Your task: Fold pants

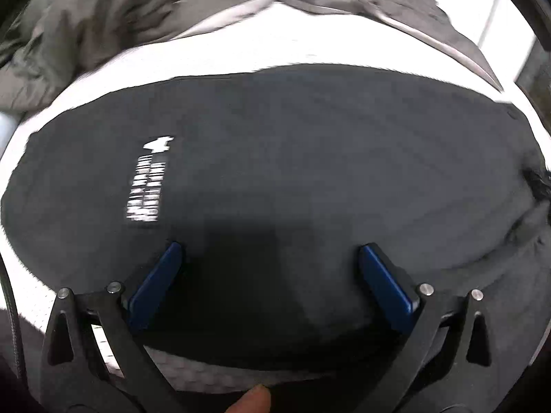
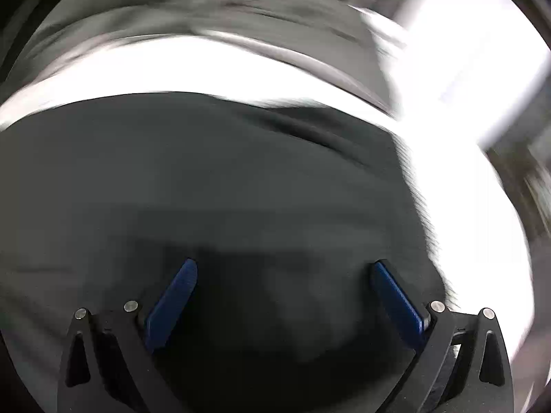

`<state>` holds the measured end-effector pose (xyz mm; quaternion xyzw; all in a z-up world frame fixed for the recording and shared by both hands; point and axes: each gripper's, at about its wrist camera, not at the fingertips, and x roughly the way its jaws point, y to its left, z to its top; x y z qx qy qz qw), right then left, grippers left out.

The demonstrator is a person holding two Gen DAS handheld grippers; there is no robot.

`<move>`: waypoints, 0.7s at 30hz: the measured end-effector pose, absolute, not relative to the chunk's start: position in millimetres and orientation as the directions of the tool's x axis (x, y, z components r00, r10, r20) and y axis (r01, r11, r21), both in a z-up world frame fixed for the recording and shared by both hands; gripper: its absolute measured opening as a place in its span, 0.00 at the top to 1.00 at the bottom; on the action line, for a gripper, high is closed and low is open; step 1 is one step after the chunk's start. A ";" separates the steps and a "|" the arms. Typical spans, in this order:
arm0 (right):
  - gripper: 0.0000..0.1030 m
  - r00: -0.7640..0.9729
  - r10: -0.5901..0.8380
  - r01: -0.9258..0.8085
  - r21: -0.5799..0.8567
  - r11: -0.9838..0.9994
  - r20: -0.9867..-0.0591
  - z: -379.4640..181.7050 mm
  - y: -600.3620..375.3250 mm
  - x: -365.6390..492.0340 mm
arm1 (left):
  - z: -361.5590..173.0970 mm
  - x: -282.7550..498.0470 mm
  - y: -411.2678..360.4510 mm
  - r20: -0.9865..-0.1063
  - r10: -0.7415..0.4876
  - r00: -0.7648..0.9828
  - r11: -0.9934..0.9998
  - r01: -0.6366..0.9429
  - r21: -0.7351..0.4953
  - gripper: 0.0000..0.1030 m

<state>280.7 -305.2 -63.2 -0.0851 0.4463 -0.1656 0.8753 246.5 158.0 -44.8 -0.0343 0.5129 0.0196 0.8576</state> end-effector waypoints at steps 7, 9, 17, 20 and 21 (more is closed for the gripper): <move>0.01 0.655 -0.263 0.094 -0.269 0.958 -0.708 -31.5 -244.1 286.8 | -6.8 264.7 139.0 -0.808 -0.098 0.581 0.990 -0.029 -0.141 0.01; 0.01 0.669 -0.097 -0.028 -0.155 0.988 -0.737 -30.5 -203.9 302.0 | -8.7 285.7 118.0 -0.806 -0.166 0.569 0.982 0.020 -0.188 0.01; 0.01 0.586 -0.075 -0.220 -0.248 0.943 -0.807 -73.1 -137.5 354.1 | -53.1 350.3 66.5 -0.880 -0.217 0.423 0.969 0.199 -0.143 0.00; 0.01 0.598 -0.206 -0.059 -0.298 0.953 -0.775 -66.8 -210.2 356.2 | -50.4 351.3 103.4 -0.885 -0.138 0.444 0.984 0.167 -0.069 0.00; 0.01 0.593 -0.262 0.005 -0.322 0.947 -0.761 -64.7 -237.6 353.6 | -51.2 352.0 120.9 -0.886 -0.095 0.454 0.990 0.132 -0.039 0.00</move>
